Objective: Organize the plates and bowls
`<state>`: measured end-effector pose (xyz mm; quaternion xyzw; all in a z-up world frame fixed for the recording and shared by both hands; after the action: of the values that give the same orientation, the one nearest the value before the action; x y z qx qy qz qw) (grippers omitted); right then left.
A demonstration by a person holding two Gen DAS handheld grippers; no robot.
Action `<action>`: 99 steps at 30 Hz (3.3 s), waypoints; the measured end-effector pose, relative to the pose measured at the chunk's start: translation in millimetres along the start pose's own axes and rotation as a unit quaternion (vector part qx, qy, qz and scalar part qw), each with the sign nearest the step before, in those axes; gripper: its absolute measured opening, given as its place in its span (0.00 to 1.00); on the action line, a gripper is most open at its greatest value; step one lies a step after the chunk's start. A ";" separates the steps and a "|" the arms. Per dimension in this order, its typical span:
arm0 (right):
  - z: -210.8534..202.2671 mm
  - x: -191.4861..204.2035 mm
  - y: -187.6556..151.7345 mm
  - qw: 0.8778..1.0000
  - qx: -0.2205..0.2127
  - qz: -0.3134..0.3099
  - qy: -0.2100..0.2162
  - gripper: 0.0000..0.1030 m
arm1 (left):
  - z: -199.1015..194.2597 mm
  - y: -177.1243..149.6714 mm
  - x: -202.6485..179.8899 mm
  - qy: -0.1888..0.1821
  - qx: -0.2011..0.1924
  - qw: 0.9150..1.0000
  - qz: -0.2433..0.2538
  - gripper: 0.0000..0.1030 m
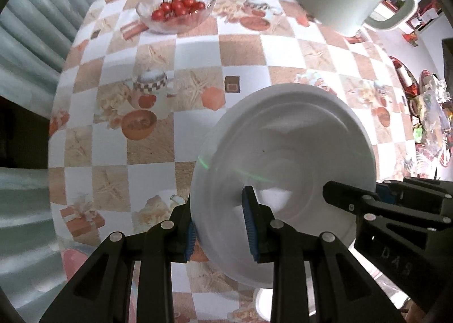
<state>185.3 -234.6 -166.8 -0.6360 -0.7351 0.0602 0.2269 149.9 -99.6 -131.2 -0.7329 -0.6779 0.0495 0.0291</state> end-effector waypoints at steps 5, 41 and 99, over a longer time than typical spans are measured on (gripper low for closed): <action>-22.7 0.4 -18.5 1.000 -0.014 0.013 0.002 0.16 | -15.0 -10.8 -8.5 -0.003 -0.013 1.000 0.020 0.30; -4.3 -26.4 -145.0 0.990 -0.024 0.139 0.023 0.17 | -7.4 -94.5 -71.5 0.016 0.011 0.986 0.168 0.30; 32.9 -41.8 -161.7 0.989 0.012 0.146 0.023 1.00 | 18.5 -107.3 -16.7 0.010 0.052 0.993 0.107 1.00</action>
<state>28.7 -297.9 -145.9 -0.7353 -0.6279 0.0865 0.2400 40.3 -108.2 -137.3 -0.7993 -0.5916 0.0807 0.0686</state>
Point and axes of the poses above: each gripper's, at about its wrist camera, not at the fingertips, and z roughly the way its jaws point, x to its left, y to its top, the point moved 5 cm from there along z, roughly the way its jaws point, and after that the axes turned 15 degrees about x, right-handed, at the moved point
